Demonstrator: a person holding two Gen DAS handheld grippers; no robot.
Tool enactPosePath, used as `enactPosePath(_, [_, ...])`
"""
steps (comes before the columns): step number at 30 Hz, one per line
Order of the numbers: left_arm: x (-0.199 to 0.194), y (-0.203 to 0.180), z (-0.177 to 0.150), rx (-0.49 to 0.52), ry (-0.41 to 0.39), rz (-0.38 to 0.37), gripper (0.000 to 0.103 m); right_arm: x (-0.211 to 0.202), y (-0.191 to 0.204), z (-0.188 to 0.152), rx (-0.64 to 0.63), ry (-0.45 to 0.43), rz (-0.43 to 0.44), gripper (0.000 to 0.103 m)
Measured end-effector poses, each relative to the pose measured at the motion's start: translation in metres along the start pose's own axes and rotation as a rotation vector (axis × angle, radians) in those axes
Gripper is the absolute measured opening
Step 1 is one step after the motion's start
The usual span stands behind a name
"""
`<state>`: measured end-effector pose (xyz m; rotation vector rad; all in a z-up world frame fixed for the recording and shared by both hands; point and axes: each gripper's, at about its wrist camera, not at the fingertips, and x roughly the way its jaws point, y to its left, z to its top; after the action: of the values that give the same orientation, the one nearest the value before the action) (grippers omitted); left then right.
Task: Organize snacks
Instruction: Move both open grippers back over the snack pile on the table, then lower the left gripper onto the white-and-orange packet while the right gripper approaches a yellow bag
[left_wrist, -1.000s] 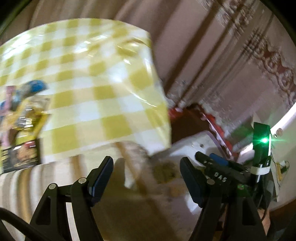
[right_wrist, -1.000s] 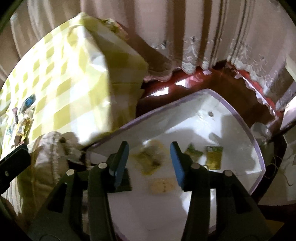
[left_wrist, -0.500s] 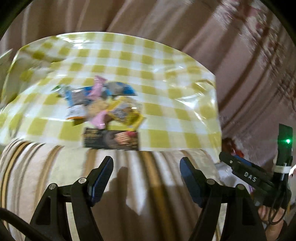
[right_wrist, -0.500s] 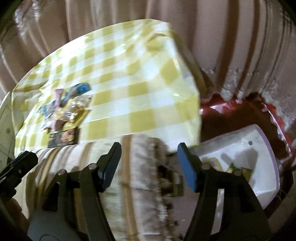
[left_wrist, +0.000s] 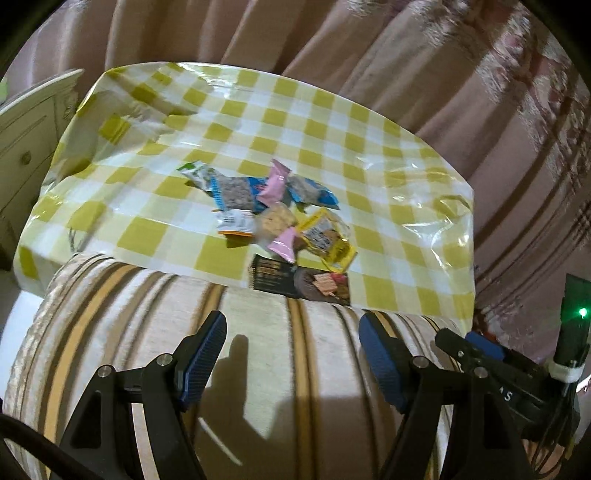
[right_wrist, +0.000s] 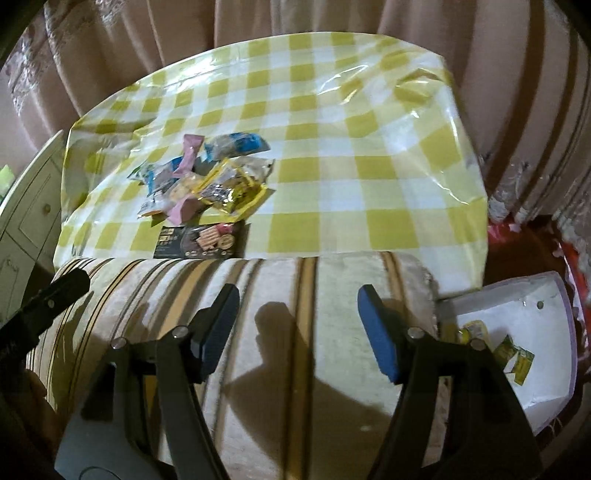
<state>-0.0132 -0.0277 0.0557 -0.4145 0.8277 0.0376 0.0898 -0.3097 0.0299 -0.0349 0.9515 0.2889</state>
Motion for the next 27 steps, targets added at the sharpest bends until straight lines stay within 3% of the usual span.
enactPosePath(8, [0.016, 0.034, 0.010, -0.093, 0.021, 0.008, 0.075, 0.016, 0.003, 0.003, 0.002, 0.036, -0.010, 0.070])
enactPosePath(27, [0.049, 0.074, 0.037, -0.181, 0.042, -0.014, 0.075, 0.045, 0.020, 0.025, -0.035, 0.077, -0.056, 0.072])
